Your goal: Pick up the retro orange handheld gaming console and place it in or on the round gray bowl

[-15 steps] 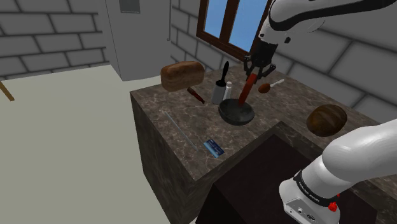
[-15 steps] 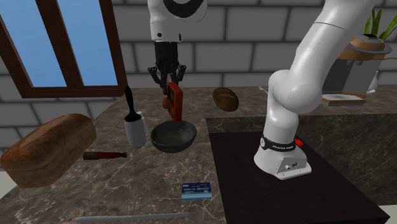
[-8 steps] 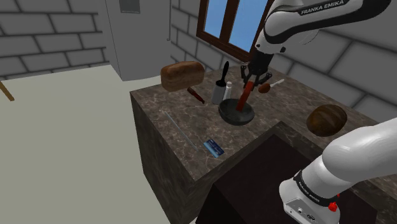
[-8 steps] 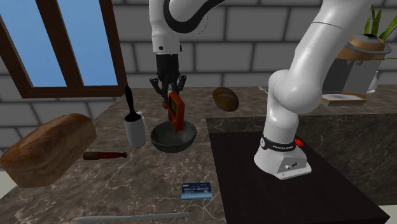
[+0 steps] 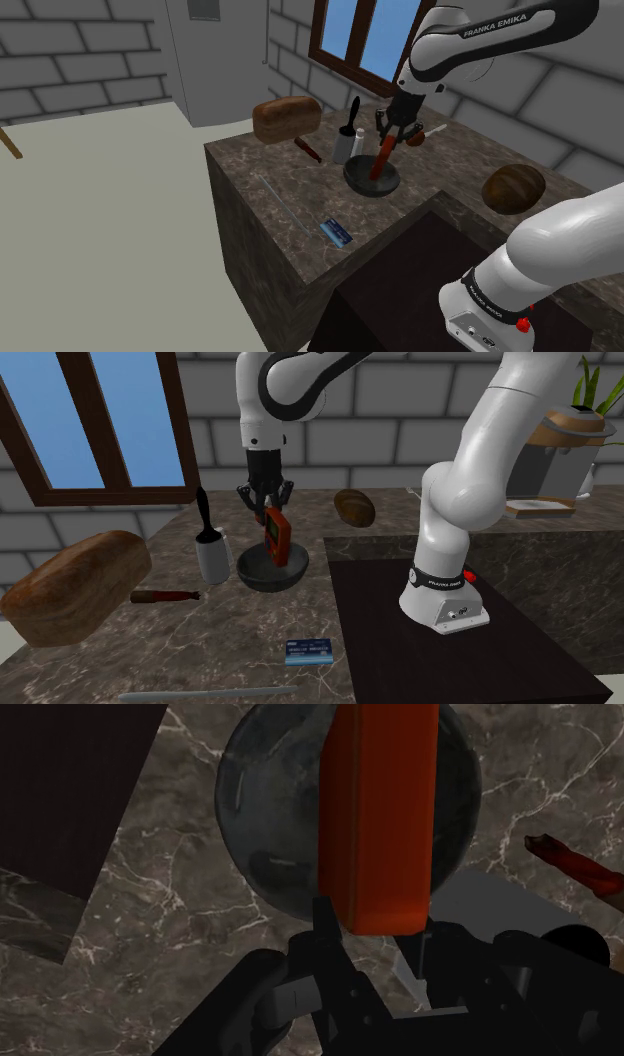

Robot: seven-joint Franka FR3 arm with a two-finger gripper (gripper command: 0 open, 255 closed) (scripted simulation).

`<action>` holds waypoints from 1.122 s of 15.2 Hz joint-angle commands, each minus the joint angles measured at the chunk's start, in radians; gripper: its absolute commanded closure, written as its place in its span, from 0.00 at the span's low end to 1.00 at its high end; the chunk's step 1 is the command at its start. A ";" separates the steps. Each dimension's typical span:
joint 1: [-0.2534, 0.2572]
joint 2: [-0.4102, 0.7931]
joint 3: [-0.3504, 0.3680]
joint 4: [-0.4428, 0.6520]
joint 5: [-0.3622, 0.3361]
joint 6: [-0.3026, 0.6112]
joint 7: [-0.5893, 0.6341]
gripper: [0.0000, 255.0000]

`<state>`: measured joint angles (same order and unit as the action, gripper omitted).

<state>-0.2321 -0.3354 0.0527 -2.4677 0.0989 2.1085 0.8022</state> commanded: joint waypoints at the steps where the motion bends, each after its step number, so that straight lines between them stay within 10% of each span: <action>1: 0.000 0.000 0.000 0.000 0.000 0.001 0.000 1.00; 3: 0.000 0.000 0.000 0.000 0.000 0.001 0.000 1.00; 4: 0.000 0.000 0.000 0.000 0.000 0.001 0.000 0.00; 17: -0.005 -0.043 -0.007 0.093 -0.008 -0.135 0.003 0.00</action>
<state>-0.2368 -0.3776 0.0453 -2.3761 0.0915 1.9753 0.8046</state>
